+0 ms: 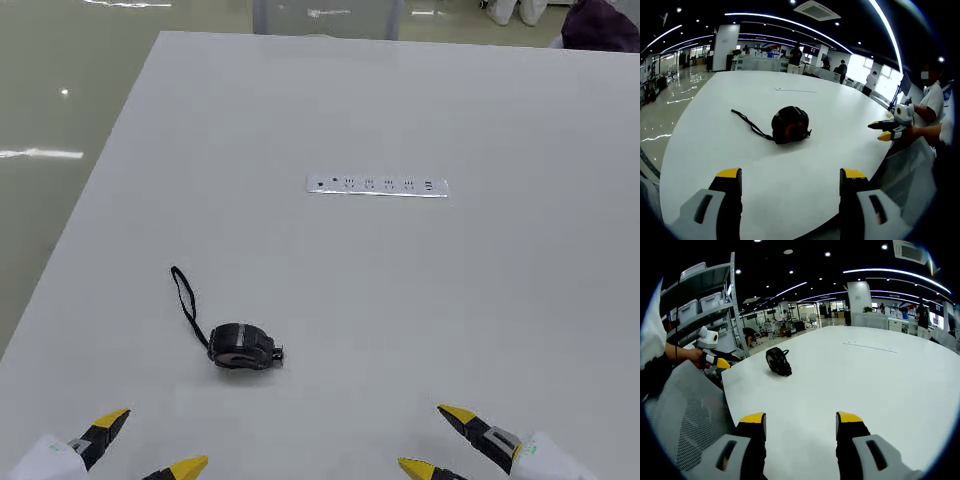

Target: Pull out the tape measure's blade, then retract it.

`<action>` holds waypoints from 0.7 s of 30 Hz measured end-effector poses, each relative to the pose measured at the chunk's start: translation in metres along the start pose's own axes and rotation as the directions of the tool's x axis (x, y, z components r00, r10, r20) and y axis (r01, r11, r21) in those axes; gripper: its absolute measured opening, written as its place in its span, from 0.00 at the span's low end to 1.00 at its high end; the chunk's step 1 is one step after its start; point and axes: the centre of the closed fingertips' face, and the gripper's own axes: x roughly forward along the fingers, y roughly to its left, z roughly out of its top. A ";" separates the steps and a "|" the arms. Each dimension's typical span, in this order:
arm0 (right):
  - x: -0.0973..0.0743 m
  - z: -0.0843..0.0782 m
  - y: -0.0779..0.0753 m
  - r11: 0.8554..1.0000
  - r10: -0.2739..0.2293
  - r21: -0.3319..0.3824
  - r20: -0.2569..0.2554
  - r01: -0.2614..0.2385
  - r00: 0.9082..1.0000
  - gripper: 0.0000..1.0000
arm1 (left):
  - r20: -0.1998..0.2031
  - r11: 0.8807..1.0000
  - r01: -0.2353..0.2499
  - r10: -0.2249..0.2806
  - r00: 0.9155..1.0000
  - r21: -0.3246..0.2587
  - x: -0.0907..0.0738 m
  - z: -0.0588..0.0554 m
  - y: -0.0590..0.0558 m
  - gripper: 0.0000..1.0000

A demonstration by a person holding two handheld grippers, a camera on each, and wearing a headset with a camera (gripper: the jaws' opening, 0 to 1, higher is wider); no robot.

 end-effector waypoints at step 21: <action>-0.005 0.006 0.004 1.000 -0.015 -0.007 0.012 0.015 1.000 0.62 | 0.030 1.000 0.012 -0.011 0.999 -0.006 -0.002 0.004 -0.001 0.80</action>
